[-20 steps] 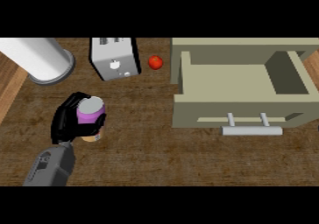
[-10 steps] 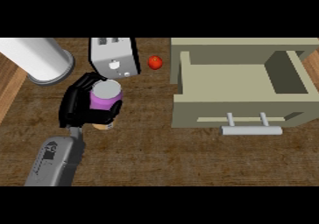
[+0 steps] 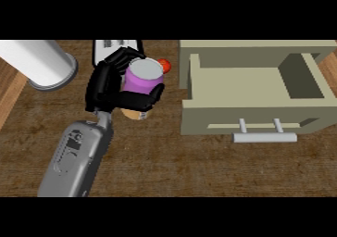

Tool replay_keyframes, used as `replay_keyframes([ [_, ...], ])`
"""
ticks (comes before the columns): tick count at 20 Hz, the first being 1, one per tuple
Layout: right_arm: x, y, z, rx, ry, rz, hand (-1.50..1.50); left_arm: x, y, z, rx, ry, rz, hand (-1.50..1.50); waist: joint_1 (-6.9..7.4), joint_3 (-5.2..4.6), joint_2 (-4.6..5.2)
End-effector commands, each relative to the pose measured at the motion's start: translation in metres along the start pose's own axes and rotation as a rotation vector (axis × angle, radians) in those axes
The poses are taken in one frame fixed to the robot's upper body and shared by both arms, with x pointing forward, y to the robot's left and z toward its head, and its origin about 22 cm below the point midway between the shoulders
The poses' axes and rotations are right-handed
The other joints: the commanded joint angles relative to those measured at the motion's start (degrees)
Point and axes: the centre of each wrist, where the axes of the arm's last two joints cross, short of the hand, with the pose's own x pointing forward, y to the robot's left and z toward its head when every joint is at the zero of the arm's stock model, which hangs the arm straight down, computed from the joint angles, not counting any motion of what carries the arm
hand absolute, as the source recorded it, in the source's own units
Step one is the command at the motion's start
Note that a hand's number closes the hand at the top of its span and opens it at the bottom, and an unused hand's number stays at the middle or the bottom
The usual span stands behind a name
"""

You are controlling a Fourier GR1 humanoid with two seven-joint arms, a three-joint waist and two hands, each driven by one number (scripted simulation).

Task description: Pick up the can, place it into the drawer and close the drawer

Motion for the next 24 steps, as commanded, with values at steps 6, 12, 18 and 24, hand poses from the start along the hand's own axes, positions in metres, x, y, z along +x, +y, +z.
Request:
replay_keyframes([
  [6, -0.004, -0.001, -0.010, 0.000, -0.007, 0.011, -1.50, 0.060, -0.068, -0.046, -0.047, -0.065, -0.053, 1.50, -0.60, -0.01, 0.19],
  [12, -0.010, -0.006, -0.018, -0.005, -0.010, -0.006, -1.50, 0.092, -0.104, -0.059, -0.038, -0.072, -0.064, 1.50, -0.79, 0.01, 0.20],
  [18, 0.001, -0.003, -0.001, -0.005, -0.002, 0.007, -1.50, 0.122, -0.126, -0.078, -0.052, -0.045, -0.076, 1.50, -0.99, 0.01, 0.11],
  [24, -0.002, 0.002, -0.019, 0.010, -0.012, 0.003, -1.50, 0.121, -0.143, -0.100, -0.046, -0.025, -0.113, 1.50, -2.18, 0.04, 0.55],
])
